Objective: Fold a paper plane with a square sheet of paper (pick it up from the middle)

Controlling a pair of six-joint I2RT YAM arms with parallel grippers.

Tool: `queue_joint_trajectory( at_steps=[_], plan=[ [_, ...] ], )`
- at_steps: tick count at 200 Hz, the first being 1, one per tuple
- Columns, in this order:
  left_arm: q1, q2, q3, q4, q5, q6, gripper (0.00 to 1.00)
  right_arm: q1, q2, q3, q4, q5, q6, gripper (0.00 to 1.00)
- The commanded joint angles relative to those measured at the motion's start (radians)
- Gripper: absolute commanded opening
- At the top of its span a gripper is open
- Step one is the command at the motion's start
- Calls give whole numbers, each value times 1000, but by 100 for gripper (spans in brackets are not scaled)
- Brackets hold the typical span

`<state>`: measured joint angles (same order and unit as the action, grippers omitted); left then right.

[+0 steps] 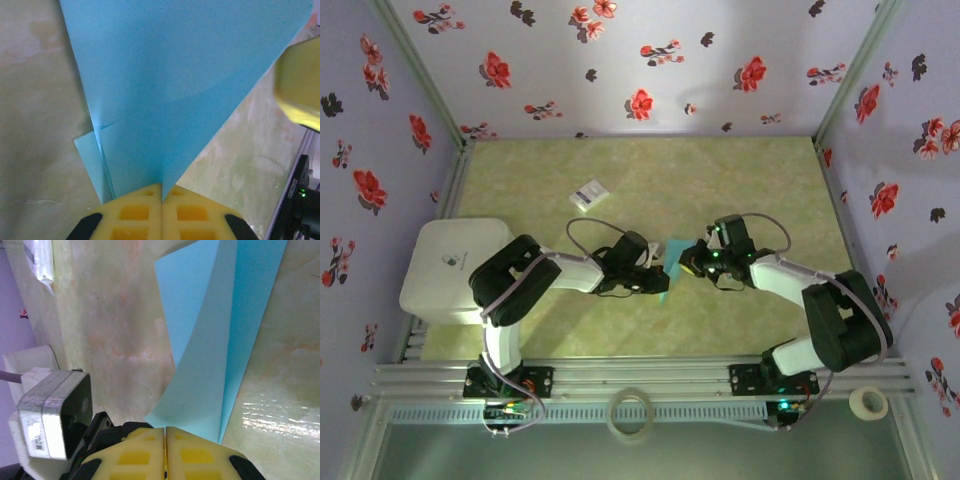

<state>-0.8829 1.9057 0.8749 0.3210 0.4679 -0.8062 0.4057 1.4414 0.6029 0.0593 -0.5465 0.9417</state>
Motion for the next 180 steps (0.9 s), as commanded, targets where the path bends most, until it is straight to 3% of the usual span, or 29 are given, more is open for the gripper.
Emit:
queue_joint_trajectory(
  at_steps=[1, 34, 180],
  plan=[
    [-4, 62, -23, 1, 16, -40, 0, -14, 42, -7, 76, -23, 1, 9],
    [3, 77, -35, 32, 31, -72, 0, -23, 109, 8, 167, -70, 32, 9],
    [38, 94, -45, 27, 62, -165, 0, -60, 223, 44, 201, -117, 17, 8]
  ],
)
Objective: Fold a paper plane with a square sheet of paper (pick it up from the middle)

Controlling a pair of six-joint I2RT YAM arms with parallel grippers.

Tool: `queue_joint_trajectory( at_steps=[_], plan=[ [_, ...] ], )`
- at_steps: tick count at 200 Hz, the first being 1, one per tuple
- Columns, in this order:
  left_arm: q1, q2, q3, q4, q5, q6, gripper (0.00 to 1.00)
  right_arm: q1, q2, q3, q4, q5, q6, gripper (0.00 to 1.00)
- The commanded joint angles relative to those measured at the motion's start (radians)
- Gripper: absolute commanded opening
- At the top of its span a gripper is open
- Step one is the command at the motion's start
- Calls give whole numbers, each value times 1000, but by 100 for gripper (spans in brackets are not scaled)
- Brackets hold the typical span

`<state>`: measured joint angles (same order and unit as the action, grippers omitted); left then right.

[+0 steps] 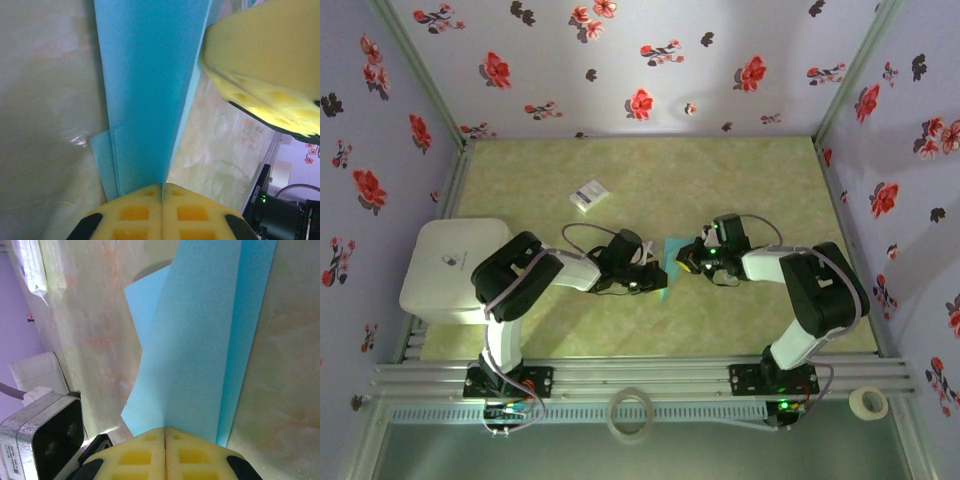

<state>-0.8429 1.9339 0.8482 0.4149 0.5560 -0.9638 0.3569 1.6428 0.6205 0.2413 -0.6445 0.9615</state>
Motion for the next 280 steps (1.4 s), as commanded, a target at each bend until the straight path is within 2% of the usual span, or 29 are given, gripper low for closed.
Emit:
queue_joint_trajectory(
  at_steps=[1, 166, 251, 280],
  plan=[
    [-2, 67, -19, -67, -26, -7, 0, -11, 22, 27, 18, -19, -3, 8],
    [5, 85, -41, -48, -27, -73, 0, -27, 126, 61, 36, -55, -29, 8],
    [10, 69, -47, -69, -30, -57, 0, -28, 197, 73, -78, -8, -97, 6],
    [4, 34, -34, -90, -15, -28, 9, -27, 204, 80, -110, 6, -106, 6]
  ],
)
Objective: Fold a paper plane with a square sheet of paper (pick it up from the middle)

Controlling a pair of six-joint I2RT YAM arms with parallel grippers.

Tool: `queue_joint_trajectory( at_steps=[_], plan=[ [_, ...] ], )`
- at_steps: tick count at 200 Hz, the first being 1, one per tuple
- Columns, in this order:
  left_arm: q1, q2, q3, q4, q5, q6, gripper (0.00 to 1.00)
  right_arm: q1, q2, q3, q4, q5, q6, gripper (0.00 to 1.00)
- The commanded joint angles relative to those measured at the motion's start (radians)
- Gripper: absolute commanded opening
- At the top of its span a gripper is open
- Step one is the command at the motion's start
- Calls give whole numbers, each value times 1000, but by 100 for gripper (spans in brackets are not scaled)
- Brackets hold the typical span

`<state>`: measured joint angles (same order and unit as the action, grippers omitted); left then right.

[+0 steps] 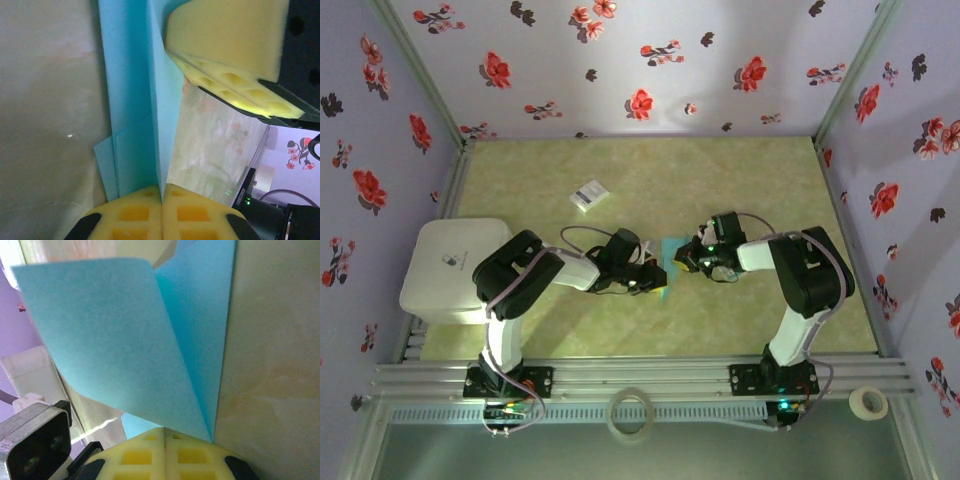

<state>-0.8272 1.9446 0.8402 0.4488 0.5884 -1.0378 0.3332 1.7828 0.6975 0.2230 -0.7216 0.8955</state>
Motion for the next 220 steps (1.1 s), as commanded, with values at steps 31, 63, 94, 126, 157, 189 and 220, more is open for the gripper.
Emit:
queue_joint_trajectory(
  at_steps=[31, 63, 94, 126, 157, 189, 220],
  plan=[
    [-31, 7, -2, -147, -30, 62, 10, -3, 65, 7, -128, 102, -59, 5],
    [-49, -2, 5, -160, -22, 67, 12, -3, 69, 3, -138, 117, -64, 5],
    [-52, -7, -10, -159, -22, 66, 7, -4, 76, 4, -147, 129, -70, 4],
    [-52, -18, -24, -163, -20, 68, 0, -4, 76, -1, -148, 138, -71, 4],
    [-53, -22, -27, -162, -2, 71, 9, -4, 78, -1, -149, 141, -69, 4],
    [-56, -35, -36, -169, 7, 75, 12, -4, 80, -1, -151, 148, -68, 4],
    [-65, -44, -44, -171, 9, 77, 4, -3, 80, 0, -155, 154, -67, 4]
  ],
)
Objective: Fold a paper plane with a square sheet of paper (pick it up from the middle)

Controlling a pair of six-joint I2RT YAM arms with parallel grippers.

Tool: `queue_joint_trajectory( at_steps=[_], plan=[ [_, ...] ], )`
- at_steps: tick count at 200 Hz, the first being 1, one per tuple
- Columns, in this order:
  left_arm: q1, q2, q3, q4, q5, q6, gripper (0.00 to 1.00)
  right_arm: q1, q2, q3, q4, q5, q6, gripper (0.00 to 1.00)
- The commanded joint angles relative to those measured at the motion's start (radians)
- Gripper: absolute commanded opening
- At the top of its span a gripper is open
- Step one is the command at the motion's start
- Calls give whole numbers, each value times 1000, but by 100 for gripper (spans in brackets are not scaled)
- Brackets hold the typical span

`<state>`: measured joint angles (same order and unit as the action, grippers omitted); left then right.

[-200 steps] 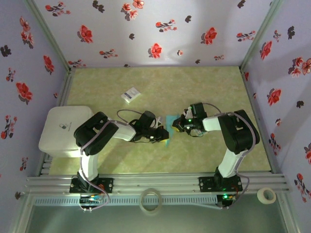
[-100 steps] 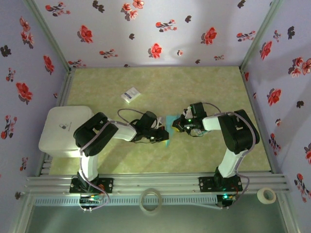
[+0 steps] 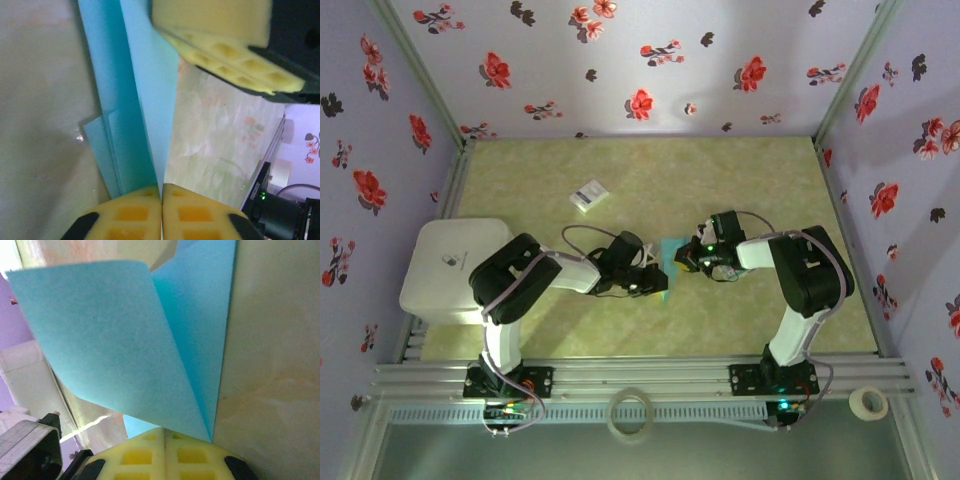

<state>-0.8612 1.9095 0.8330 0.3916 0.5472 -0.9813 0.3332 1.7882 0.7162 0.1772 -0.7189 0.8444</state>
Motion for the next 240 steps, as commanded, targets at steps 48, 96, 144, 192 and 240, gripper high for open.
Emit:
queue_joint_trajectory(
  at_steps=[48, 96, 144, 192, 240],
  plan=[
    [-40, -8, -40, -135, 53, 32, 2, -2, 80, -20, -114, 158, -16, 3],
    [-49, -33, -69, -138, 53, 32, 3, -2, 76, -24, -119, 166, -17, 3],
    [-59, -35, -86, -137, 53, 33, 2, -3, 76, -26, -120, 171, -13, 3],
    [-64, -53, -107, -138, 53, 30, 0, -3, 76, -26, -120, 174, -12, 2],
    [-70, -52, -109, -141, 56, 34, 12, -3, 80, -27, -114, 174, -8, 2]
  ],
)
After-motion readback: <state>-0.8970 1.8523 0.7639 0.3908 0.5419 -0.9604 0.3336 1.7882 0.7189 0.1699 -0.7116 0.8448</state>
